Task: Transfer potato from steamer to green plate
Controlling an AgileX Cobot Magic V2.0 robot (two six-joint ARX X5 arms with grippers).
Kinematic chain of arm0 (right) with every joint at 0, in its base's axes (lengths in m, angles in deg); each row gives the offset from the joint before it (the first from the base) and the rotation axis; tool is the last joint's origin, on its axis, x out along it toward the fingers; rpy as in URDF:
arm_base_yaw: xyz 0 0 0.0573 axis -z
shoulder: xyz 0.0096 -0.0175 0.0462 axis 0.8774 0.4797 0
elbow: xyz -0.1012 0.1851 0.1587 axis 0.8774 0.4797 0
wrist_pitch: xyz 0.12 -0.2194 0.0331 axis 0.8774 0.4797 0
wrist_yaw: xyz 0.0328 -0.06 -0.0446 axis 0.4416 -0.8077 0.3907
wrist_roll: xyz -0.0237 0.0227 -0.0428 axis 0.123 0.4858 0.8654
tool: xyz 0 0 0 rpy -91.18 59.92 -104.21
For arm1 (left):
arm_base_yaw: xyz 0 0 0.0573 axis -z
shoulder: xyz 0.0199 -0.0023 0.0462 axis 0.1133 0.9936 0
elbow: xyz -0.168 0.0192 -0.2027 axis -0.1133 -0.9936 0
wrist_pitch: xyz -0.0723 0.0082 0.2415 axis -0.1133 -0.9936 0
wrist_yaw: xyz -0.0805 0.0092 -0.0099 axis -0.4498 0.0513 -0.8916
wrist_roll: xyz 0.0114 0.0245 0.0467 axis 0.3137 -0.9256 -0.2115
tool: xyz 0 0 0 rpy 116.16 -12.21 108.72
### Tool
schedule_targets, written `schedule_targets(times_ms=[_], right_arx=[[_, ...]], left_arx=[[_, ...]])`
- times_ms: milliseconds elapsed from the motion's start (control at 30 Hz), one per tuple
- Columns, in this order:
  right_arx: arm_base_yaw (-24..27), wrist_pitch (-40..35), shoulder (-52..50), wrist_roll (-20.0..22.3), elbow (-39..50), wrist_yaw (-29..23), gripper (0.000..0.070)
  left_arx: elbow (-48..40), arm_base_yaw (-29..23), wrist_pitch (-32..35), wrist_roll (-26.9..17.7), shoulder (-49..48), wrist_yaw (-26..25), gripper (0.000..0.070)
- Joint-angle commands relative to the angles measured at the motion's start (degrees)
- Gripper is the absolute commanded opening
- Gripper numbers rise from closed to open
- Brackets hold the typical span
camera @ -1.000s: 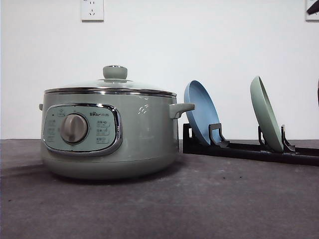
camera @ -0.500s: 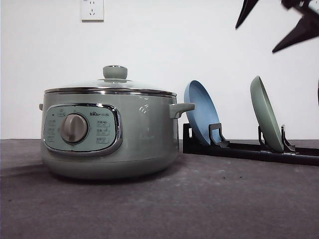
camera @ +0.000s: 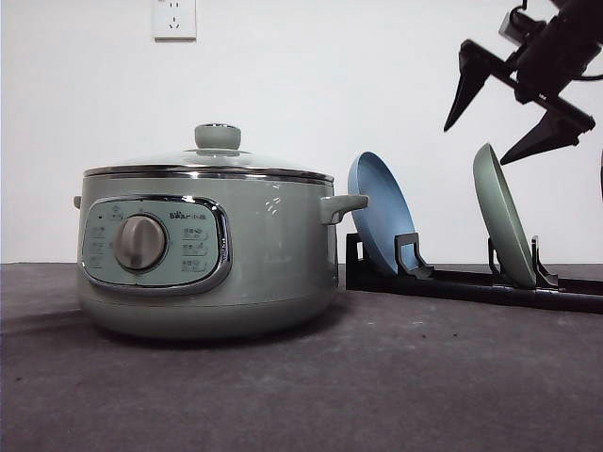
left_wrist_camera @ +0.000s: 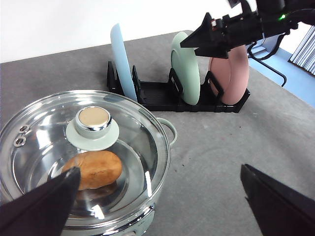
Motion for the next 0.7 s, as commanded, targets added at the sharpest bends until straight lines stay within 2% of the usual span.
schedule_targets(times_ms=[0, 100, 167, 267, 500, 667], right_arx=[[-0.1, -1.0, 1.4, -0.2, -1.4, -0.7, 0.0529], [-0.1, -1.2, 1.7, -0.2, -1.4, -1.6, 0.0430], [-0.1, -1.3, 1.7, -0.2, -1.4, -2.0, 0.0338], [-0.1, -1.8, 1.7, -0.2, -1.4, -1.9, 0.0269], [-0.1, -1.7, 1.7, -0.2, -1.4, -1.7, 0.0015], [0.0, -1.6, 1.3, -1.1, -1.7, 0.4, 0.0007]], left_arx=[[1.0, 0.3, 0.1, 0.9, 0.4, -0.4, 0.0672], [1.0, 0.3, -0.9, 0.9, 0.4, -0.4, 0.0672], [1.0, 0.3, -1.2, 0.9, 0.4, -0.4, 0.0672], [1.0, 0.3, -1.4, 0.9, 0.4, -0.4, 0.0672], [1.0, 0.3, -2.5, 0.9, 0.4, -0.4, 0.0672], [1.0, 0.3, -3.2, 1.2, 0.4, -0.4, 0.0672]])
